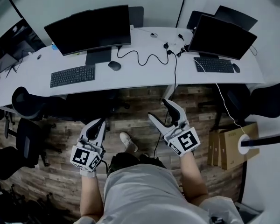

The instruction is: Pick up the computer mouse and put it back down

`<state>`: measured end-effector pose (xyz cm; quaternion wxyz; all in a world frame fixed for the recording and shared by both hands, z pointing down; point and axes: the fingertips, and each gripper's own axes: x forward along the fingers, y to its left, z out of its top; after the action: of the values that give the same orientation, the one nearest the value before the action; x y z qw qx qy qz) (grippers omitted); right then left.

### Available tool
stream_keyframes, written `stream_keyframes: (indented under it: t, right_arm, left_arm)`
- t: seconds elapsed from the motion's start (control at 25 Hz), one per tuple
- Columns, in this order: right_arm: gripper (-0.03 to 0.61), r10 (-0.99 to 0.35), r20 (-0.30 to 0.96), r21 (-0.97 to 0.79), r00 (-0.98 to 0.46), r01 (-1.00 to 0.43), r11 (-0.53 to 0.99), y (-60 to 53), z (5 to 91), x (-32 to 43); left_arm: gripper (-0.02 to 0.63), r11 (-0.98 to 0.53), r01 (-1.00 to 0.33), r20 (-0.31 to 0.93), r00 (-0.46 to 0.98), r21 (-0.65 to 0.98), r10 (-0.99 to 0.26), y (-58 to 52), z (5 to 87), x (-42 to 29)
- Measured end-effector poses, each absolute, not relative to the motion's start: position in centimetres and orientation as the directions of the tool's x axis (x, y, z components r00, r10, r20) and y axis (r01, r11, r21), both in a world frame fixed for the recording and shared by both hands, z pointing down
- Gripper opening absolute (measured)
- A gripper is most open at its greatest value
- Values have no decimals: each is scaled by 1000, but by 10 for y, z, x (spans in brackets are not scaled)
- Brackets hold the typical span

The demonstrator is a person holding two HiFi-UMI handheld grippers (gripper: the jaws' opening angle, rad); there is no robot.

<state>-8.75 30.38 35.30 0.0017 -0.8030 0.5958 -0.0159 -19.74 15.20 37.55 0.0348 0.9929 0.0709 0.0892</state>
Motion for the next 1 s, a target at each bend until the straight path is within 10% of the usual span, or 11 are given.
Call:
stream_keyframes:
  t: [1.0]
  right_arm:
    - [275,-936,244,-78,253,-957,-279,67,423,60]
  left_arm:
    - [3,-945,135,159,969,299,189,-8,426,-60]
